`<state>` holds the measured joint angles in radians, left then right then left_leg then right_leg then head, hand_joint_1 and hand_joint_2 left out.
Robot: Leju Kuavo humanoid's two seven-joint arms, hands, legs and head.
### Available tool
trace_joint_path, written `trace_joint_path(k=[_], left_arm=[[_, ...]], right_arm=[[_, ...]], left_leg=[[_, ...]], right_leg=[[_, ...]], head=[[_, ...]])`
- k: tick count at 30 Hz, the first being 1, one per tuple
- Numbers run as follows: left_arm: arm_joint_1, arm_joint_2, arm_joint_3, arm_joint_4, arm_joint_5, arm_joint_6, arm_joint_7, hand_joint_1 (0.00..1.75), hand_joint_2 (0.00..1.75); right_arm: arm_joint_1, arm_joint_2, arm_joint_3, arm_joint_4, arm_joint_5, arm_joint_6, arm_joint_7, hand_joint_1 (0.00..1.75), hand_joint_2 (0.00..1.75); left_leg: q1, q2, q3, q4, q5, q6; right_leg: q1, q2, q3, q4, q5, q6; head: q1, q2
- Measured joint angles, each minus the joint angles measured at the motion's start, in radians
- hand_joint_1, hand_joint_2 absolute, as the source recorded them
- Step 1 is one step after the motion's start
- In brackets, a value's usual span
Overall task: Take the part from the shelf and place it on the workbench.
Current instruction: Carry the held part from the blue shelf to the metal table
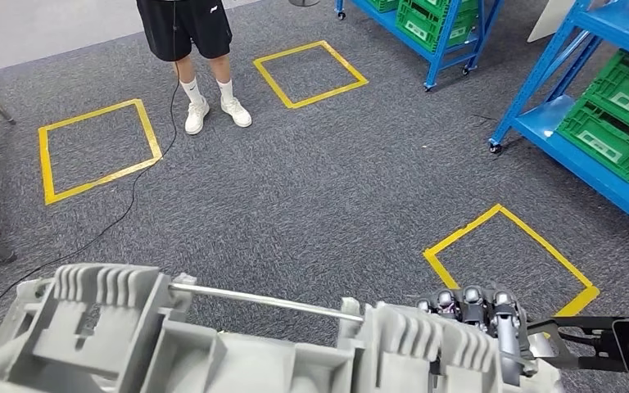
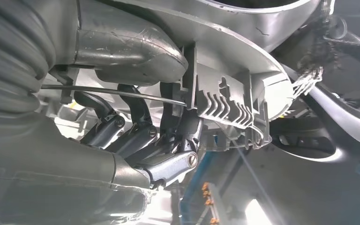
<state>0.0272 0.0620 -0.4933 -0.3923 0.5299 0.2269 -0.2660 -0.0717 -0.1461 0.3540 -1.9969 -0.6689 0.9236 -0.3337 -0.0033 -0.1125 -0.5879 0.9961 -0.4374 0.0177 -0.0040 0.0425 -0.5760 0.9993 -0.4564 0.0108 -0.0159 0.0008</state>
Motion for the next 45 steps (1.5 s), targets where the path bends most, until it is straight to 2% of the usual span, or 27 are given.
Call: trace_joint_path(k=[1, 3, 5, 7, 8, 9, 10, 13, 14, 16, 18, 20, 22, 23, 24, 25, 27, 29, 31, 32, 34, 36, 38, 39, 40, 43, 45], left_arm=[[0.003, 0.001, 0.002, 0.000, 0.002, -0.006, 0.000, 0.00, 1.75], [0.007, 0.003, 0.004, 0.000, 0.006, -0.011, 0.001, 0.00, 1.75], [0.007, 0.005, 0.007, 0.000, 0.009, -0.015, 0.002, 0.00, 1.75], [0.006, 0.006, 0.009, 0.000, 0.011, -0.017, 0.002, 0.00, 1.75], [0.006, 0.007, 0.010, 0.000, 0.012, -0.018, 0.002, 0.00, 1.75], [0.007, 0.007, 0.011, 0.000, 0.012, -0.018, 0.002, 0.00, 1.75], [0.007, 0.008, 0.011, 0.000, 0.012, -0.019, 0.002, 0.00, 1.75], [0.004, 0.014, 0.012, 0.000, 0.011, -0.019, 0.002, 0.00, 1.75], [0.003, 0.015, 0.012, 0.000, 0.011, -0.019, 0.002, 0.00, 1.75], [0.002, 0.017, 0.012, 0.000, 0.011, -0.020, 0.001, 0.00, 1.75], [0.004, 0.019, 0.013, 0.000, 0.011, -0.021, 0.001, 0.00, 1.75], [0.003, 0.020, 0.013, -0.001, 0.011, -0.023, 0.000, 0.00, 1.75], [0.000, 0.021, 0.014, -0.001, 0.011, -0.023, 0.000, 0.00, 1.75], [-0.001, 0.021, 0.015, -0.001, 0.011, -0.023, 0.000, 0.00, 1.75], [-0.001, 0.021, 0.015, -0.001, 0.010, -0.023, 0.000, 0.00, 1.75], [-0.001, 0.021, 0.015, -0.001, 0.009, -0.023, 0.000, 0.00, 1.75], [-0.001, 0.021, 0.016, -0.001, 0.007, -0.022, 0.000, 0.00, 1.75], [0.000, 0.021, 0.017, -0.001, 0.006, -0.021, 0.000, 0.00, 1.75], [0.005, 0.022, 0.018, 0.000, 0.006, -0.020, 0.000, 0.00, 1.75], [0.008, 0.022, 0.018, 0.000, 0.006, -0.019, 0.000, 0.00, 1.75], [0.010, 0.023, 0.019, 0.000, 0.005, -0.018, 0.000, 0.00, 1.75], [0.009, 0.023, 0.019, 0.000, 0.001, -0.016, 0.000, 0.00, 1.75], [0.009, 0.023, 0.020, -0.001, -0.004, -0.013, 0.000, 0.00, 1.75], [0.009, 0.023, 0.020, -0.001, -0.007, -0.012, 0.000, 0.00, 1.75], [0.010, 0.024, 0.020, -0.001, -0.008, -0.010, 0.000, 0.00, 1.75], [0.009, 0.027, 0.020, -0.003, -0.011, -0.007, 0.000, 0.00, 1.75], [0.008, 0.029, 0.020, -0.005, -0.015, -0.005, 0.001, 0.00, 1.75]], right_arm=[[-0.003, 0.000, 0.000, 0.000, -0.001, 0.001, 0.000, 1.75, 1.75], [-0.008, 0.002, 0.001, 0.000, -0.001, 0.002, -0.001, 1.75, 1.75], [-0.011, 0.005, 0.001, 0.000, 0.000, 0.004, -0.002, 1.75, 1.75], [-0.011, 0.006, 0.001, 0.001, 0.002, 0.004, -0.004, 1.75, 1.75], [-0.011, 0.007, 0.001, 0.001, 0.004, 0.004, -0.005, 1.75, 1.75], [-0.010, 0.007, 0.001, 0.001, 0.006, 0.005, -0.007, 1.75, 1.75], [-0.010, 0.007, 0.001, 0.002, 0.009, 0.006, -0.010, 1.75, 1.75], [-0.011, 0.009, -0.001, 0.002, 0.013, 0.008, -0.016, 1.75, 1.75], [-0.011, 0.010, -0.001, 0.002, 0.014, 0.009, -0.017, 1.75, 1.75], [-0.011, 0.010, -0.002, 0.001, 0.015, 0.009, -0.017, 1.75, 1.75], [-0.012, 0.010, -0.002, 0.001, 0.016, 0.010, -0.017, 1.75, 1.75], [-0.012, 0.009, -0.002, 0.001, 0.016, 0.010, -0.018, 1.75, 1.75], [-0.012, 0.009, -0.002, 0.002, 0.017, 0.010, -0.019, 1.75, 1.75], [-0.012, 0.009, -0.002, 0.003, 0.018, 0.010, -0.019, 1.75, 1.75], [-0.013, 0.009, -0.002, 0.004, 0.018, 0.010, -0.019, 1.75, 1.75], [-0.014, 0.009, -0.002, 0.004, 0.019, 0.010, -0.019, 1.75, 1.75], [-0.019, 0.010, -0.001, 0.004, 0.019, 0.009, -0.019, 1.75, 1.75], [-0.025, 0.012, 0.000, 0.004, 0.019, 0.009, -0.020, 1.75, 1.75], [-0.029, 0.016, 0.001, 0.003, 0.019, 0.009, -0.020, 1.75, 1.75], [-0.031, 0.017, 0.001, 0.003, 0.019, 0.009, -0.020, 1.75, 1.75], [-0.035, 0.021, 0.002, 0.003, 0.018, 0.008, -0.020, 1.75, 1.75], [-0.037, 0.025, 0.002, 0.003, 0.015, 0.006, -0.020, 1.75, 1.75], [-0.037, 0.025, 0.002, 0.003, 0.014, 0.005, -0.019, 1.75, 1.75], [-0.037, 0.025, 0.002, 0.003, 0.014, 0.004, -0.019, 1.75, 1.75], [-0.037, 0.025, 0.003, 0.003, 0.014, 0.004, -0.018, 1.75, 1.75], [-0.037, 0.027, 0.004, 0.002, 0.014, 0.004, -0.018, 1.75, 1.75], [-0.037, 0.028, 0.006, 0.001, 0.014, 0.004, -0.017, 1.75, 1.75]], left_leg=[[0.001, -0.004, -0.002, 0.001, 0.000, -0.005], [0.002, 0.025, -0.017, 0.026, -0.017, -0.015], [0.004, 0.077, -0.067, 0.128, -0.072, -0.025], [0.009, 0.098, -0.135, 0.263, -0.128, -0.032], [0.012, 0.100, -0.153, 0.296, -0.134, -0.034], [0.014, 0.103, -0.152, 0.292, -0.121, -0.035], [0.015, 0.109, -0.127, 0.242, -0.092, -0.034], [0.008, 0.150, -0.022, 0.042, -0.014, -0.024], [0.005, 0.156, -0.009, 0.016, -0.010, -0.020], [0.001, 0.143, -0.007, 0.007, -0.010, -0.010], [0.004, 0.127, 0.002, -0.002, -0.005, 0.002], [0.009, 0.110, 0.009, -0.008, 0.001, 0.010], [0.009, 0.091, 0.008, -0.008, 0.001, 0.013], [0.009, 0.079, 0.008, -0.008, 0.001, 0.013], [0.009, 0.067, 0.009, -0.008, 0.001, 0.013], [0.010, 0.055, 0.010, -0.007, 0.000, 0.012], [0.011, 0.032, 0.011, -0.003, -0.003, 0.006], [0.010, 0.015, 0.006, 0.004, -0.007, -0.004], [0.011, 0.003, 0.000, 0.006, -0.007, -0.015], [0.013, 0.006, -0.001, 0.007, -0.009, -0.019], [0.014, 0.043, -0.020, 0.047, -0.035, -0.028], [0.014, 0.089, -0.076, 0.166, -0.093, -0.035], [0.015, 0.100, -0.139, 0.286, -0.135, -0.037], [0.016, 0.101, -0.149, 0.301, -0.131, -0.037], [0.015, 0.103, -0.140, 0.278, -0.111, -0.035], [0.007, 0.145, -0.040, 0.078, -0.026, -0.020], [-0.002, 0.161, -0.013, 0.021, -0.015, -0.010]], right_leg=[[-0.001, -0.007, 0.001, -0.001, 0.002, -0.006], [-0.004, -0.021, 0.004, -0.005, 0.003, -0.017], [-0.003, -0.039, 0.007, -0.008, 0.001, -0.026], [0.001, -0.059, 0.008, -0.007, -0.003, -0.031], [0.002, -0.069, 0.008, -0.007, -0.004, -0.032], [0.003, -0.078, 0.009, -0.007, -0.005, -0.033], [0.003, -0.087, 0.011, -0.007, -0.006, -0.033], [0.010, -0.109, 0.017, -0.007, -0.013, -0.026], [0.013, -0.115, 0.018, -0.006, -0.015, -0.023], [0.014, -0.127, 0.020, -0.007, -0.018, -0.015], [0.010, -0.111, 0.012, 0.012, -0.031, -0.009], [0.004, -0.071, -0.032, 0.104, -0.074, -0.010], [0.000, -0.052, -0.102, 0.245, -0.125, -0.012], [-0.003, -0.050, -0.128, 0.290, -0.135, -0.008], [-0.006, -0.049, -0.135, 0.296, -0.129, 0.000], [-0.009, -0.047, -0.121, 0.259, -0.107, 0.009], [-0.018, -0.027, -0.058, 0.117, -0.046, 0.026], [-0.020, -0.009, -0.015, 0.026, -0.012, 0.022], [-0.015, -0.014, -0.009, 0.015, -0.006, 0.007], [-0.015, -0.019, -0.008, 0.014, -0.005, 0.001], [-0.015, -0.032, -0.004, 0.011, -0.005, -0.012], [-0.011, -0.049, -0.001, 0.010, -0.008, -0.023], [-0.005, -0.067, 0.001, 0.010, -0.011, -0.030], [-0.003, -0.076, 0.001, 0.010, -0.012, -0.031], [-0.001, -0.084, 0.002, 0.010, -0.014, -0.032], [0.007, -0.105, 0.009, 0.010, -0.018, -0.031], [0.012, -0.117, 0.010, 0.009, -0.022, -0.026]], head=[[0.000, 0.000], [-0.001, 0.000], [-0.003, 0.000], [-0.003, 0.000], [-0.003, 0.000], [-0.003, 0.000], [-0.004, 0.000], [-0.003, 0.000], [-0.003, 0.000], [-0.002, 0.000], [-0.002, 0.000], [0.001, 0.000], [0.003, 0.000], [0.003, 0.000], [0.003, 0.000], [0.003, 0.000], [0.004, 0.000], [0.005, 0.000], [0.005, 0.000], [0.005, 0.000], [0.003, 0.000], [0.000, 0.000], [-0.001, 0.000], [-0.001, 0.000], [-0.001, 0.000], [-0.001, 0.000], [0.000, 0.000]])
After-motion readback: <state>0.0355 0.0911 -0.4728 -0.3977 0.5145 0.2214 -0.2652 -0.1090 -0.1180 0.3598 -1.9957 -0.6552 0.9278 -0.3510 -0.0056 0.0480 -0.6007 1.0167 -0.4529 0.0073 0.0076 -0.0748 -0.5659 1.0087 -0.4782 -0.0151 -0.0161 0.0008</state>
